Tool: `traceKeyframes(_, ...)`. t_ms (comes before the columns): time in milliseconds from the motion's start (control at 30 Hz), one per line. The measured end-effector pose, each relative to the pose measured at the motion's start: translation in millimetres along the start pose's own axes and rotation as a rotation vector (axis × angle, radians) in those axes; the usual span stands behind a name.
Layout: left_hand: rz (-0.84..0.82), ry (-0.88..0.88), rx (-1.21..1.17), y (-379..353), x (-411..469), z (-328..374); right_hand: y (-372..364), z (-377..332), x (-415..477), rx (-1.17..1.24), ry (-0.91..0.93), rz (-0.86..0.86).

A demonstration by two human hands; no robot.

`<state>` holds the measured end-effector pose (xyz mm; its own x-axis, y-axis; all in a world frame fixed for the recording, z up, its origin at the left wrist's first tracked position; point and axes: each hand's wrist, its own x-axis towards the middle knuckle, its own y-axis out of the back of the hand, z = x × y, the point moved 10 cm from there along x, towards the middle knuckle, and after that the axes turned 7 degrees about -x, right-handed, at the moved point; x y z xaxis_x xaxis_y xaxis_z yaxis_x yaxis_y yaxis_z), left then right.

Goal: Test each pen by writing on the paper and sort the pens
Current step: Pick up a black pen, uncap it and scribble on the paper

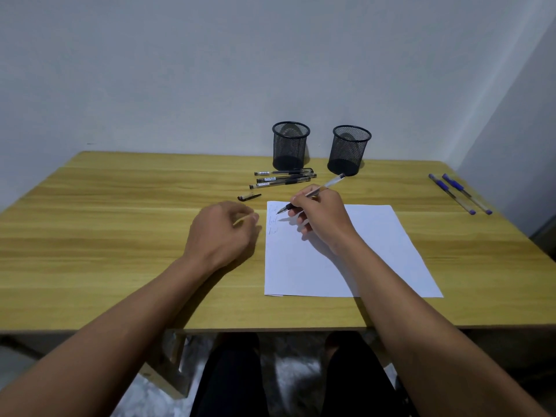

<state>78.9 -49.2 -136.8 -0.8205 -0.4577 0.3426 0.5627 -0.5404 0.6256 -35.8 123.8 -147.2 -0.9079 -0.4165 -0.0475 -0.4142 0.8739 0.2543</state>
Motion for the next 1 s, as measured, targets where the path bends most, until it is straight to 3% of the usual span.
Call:
traceKeyframes(100, 0.116, 0.010, 0.062, 9.3, 21.8, 2.6, 0.6, 0.9, 3.2, 0.007, 0.013, 0.005)
traceKeyframes(400, 0.077, 0.075, 0.300, -10.4, 56.6, -16.0, 12.2, -2.4, 17.6, 0.040, 0.028, 0.042)
traceKeyframes(700, 0.021, 0.075, -0.358, -6.6, 49.2, 13.4, 25.9, -6.3, 17.4, 0.283, 0.017, 0.053)
traceKeyframes(1000, -0.080, 0.031, -0.519, -16.6, 50.0, 46.3, 41.1, -19.5, 10.1, 0.320, 0.046, 0.012)
